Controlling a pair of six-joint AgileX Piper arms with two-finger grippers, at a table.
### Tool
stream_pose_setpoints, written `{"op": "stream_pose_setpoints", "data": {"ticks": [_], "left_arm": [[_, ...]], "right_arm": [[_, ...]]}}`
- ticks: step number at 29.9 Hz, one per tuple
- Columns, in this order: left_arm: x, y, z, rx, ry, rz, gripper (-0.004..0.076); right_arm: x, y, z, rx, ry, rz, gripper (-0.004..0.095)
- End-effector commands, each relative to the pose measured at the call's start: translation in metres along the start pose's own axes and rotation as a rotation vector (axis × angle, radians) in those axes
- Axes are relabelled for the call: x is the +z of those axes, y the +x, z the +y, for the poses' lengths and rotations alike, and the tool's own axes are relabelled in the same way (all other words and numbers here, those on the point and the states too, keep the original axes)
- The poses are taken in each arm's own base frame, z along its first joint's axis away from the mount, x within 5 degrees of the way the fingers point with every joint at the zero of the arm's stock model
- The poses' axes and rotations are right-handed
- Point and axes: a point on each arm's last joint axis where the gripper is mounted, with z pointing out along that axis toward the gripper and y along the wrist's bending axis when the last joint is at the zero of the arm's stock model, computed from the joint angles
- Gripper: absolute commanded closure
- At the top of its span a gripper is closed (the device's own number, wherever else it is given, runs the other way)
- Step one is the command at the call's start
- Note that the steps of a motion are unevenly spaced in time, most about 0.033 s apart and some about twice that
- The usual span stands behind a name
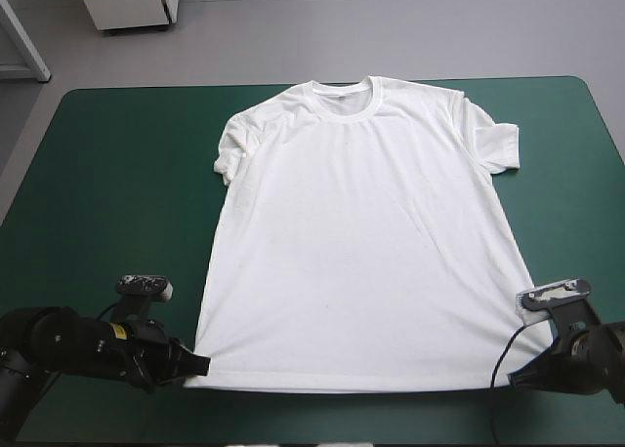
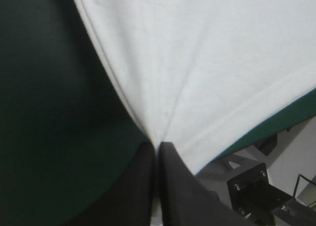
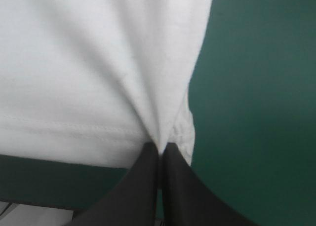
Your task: Fold the cloth
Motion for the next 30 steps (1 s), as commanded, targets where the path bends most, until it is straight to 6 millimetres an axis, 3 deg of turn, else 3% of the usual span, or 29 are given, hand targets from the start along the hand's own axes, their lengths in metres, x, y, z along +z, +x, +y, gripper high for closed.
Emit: {"op": "stream_pose_setpoints", "data": {"ticks": [1, 11, 17, 21, 27, 30], "left_arm": [[0.000, 0.011, -0.002, -0.015, 0.024, 0.046, 0.0733], [0.023, 0.030, 0.011, -0.048, 0.005, 0.144, 0.0733], [0.025, 0.032, 0.013, -0.036, -0.014, 0.153, 0.0732], [0.025, 0.032, 0.013, -0.027, -0.013, 0.153, 0.0684], [0.023, 0.030, 0.006, -0.046, 0.053, 0.137, 0.0443], [0.008, 0.019, -0.003, -0.022, 0.076, 0.073, 0.0342]], "right_arm": [[0.004, 0.008, 0.003, -0.006, -0.002, -0.018, 0.0927], [0.016, 0.021, 0.011, -0.016, -0.023, 0.012, 0.0927], [0.020, 0.024, 0.013, 0.031, -0.033, 0.027, 0.0893], [0.019, 0.023, 0.016, 0.043, -0.064, 0.025, 0.0734], [0.013, 0.020, 0.015, 0.079, -0.070, -0.006, 0.0352], [-0.010, 0.009, 0.009, 0.085, -0.048, -0.101, 0.0297]]}}
